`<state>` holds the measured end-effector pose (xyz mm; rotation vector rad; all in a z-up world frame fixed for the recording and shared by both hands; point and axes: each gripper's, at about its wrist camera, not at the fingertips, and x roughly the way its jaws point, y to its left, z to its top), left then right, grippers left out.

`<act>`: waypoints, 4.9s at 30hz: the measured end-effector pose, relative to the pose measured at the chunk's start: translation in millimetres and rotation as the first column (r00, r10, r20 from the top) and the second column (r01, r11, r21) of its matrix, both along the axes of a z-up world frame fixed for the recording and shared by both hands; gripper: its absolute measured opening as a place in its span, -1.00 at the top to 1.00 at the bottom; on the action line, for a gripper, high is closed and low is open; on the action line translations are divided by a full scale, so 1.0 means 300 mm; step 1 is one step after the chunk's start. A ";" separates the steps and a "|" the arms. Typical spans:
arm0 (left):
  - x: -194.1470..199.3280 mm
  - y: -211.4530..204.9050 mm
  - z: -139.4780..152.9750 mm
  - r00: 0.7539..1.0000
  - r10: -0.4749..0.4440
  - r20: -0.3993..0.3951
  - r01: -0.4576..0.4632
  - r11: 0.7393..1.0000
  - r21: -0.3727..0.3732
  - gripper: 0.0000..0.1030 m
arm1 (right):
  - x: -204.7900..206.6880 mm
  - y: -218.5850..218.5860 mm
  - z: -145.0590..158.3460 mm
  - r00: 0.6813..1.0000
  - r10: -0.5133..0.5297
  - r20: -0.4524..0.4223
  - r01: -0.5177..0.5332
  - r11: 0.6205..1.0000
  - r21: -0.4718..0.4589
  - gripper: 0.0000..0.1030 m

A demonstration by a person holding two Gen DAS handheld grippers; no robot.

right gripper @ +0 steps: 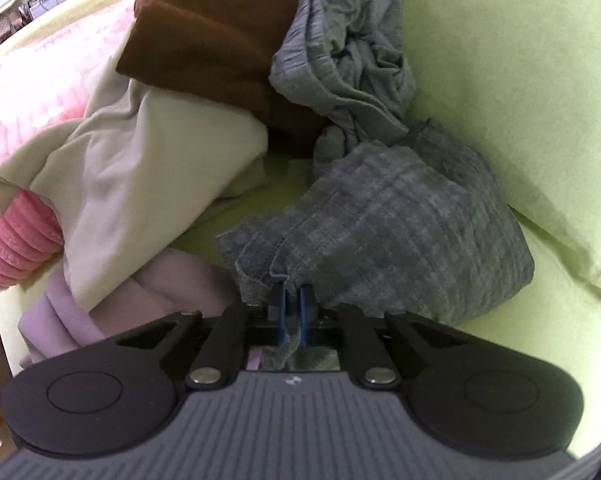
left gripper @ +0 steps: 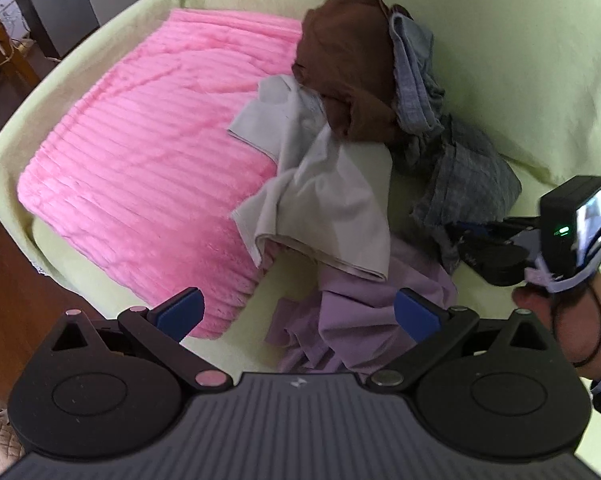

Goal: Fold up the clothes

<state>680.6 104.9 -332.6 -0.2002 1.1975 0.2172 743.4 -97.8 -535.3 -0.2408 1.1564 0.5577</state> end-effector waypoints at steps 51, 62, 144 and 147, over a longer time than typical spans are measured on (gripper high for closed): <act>-0.300 -1.361 -0.304 0.716 -0.595 0.364 0.607 0.789 0.097 -0.98 | -0.710 -1.707 0.530 0.872 -0.469 0.144 0.459 0.883 0.093 0.95; -0.406 -1.480 -0.542 0.491 -0.690 0.532 0.702 0.675 0.227 -0.98 | -0.879 -1.861 0.222 0.843 -0.451 0.292 0.412 0.892 0.189 0.95; -0.903 -1.745 -0.628 0.214 -0.950 0.228 0.939 0.264 0.221 0.87 | -1.492 -1.935 0.250 0.927 -0.248 0.283 0.181 0.954 0.241 0.97; -0.915 -1.707 -0.623 0.244 -0.946 0.211 0.933 0.289 0.214 0.49 | -1.524 -1.905 0.213 0.956 -0.187 0.225 0.135 0.964 0.227 0.91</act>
